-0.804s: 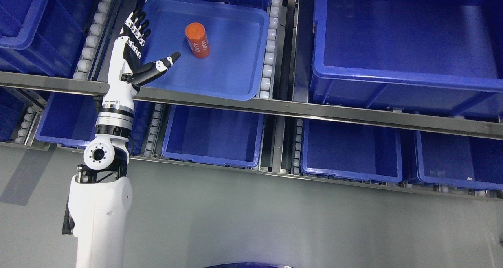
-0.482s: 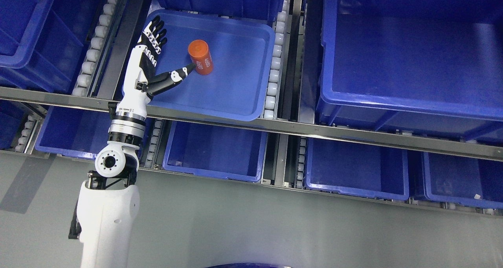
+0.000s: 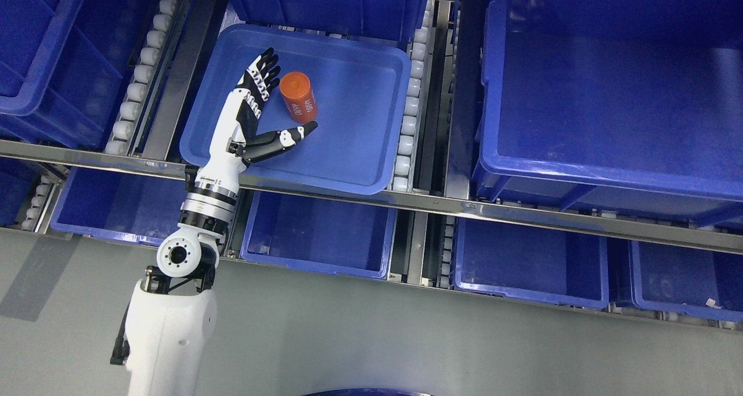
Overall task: Grab orange capacitor from left shelf to right desk
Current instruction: 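Reach the left hand into the blue bin toward the orange capacitor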
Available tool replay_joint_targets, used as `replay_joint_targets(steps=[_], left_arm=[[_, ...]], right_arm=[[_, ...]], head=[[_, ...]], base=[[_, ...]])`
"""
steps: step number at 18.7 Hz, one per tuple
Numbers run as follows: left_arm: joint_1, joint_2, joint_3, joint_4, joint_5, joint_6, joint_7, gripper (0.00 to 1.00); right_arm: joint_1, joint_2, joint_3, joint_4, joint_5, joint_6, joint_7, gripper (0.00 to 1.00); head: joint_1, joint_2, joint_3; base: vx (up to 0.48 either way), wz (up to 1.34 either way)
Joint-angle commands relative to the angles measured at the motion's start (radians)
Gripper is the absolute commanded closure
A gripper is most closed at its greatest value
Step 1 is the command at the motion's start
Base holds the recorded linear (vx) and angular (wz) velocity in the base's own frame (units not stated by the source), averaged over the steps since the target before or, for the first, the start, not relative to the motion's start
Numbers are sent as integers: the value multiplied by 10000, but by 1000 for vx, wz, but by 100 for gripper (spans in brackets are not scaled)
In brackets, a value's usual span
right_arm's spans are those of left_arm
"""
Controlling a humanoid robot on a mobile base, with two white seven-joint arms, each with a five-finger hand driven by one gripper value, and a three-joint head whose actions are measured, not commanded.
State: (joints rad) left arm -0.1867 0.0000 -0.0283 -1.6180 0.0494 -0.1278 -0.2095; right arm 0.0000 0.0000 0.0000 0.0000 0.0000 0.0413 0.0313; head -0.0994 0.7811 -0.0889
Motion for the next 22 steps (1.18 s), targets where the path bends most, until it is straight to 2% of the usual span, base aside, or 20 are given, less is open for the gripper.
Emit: replay_joint_targets(steps=[1, 6, 15, 17, 22], left_arm=[[-570, 174, -361, 838, -386, 128, -22, 0], [-1875, 174, -100, 2679, -586, 128, -22, 0], [-1692, 230, -254, 2788, -571, 143, -743, 5], [-1692, 276, -223, 2788, -586, 143, -728, 8], [-1783, 276, -116, 3339, -647, 5, -712, 25]], right_arm=[[-31, -175, -107, -337, 46, 1, 9, 0], [-16, -175, -107, -337, 46, 1, 9, 0], [-16, -175, -107, -337, 46, 1, -7, 0], [-31, -175, -107, -337, 46, 1, 9, 0], [-16, -175, -107, -337, 46, 1, 9, 0]], head=[[0, 0, 0], [0, 0, 0], [0, 0, 0], [0, 0, 0], [0, 0, 0]], base=[[0, 0], [0, 0], [0, 0], [0, 0], [0, 0]])
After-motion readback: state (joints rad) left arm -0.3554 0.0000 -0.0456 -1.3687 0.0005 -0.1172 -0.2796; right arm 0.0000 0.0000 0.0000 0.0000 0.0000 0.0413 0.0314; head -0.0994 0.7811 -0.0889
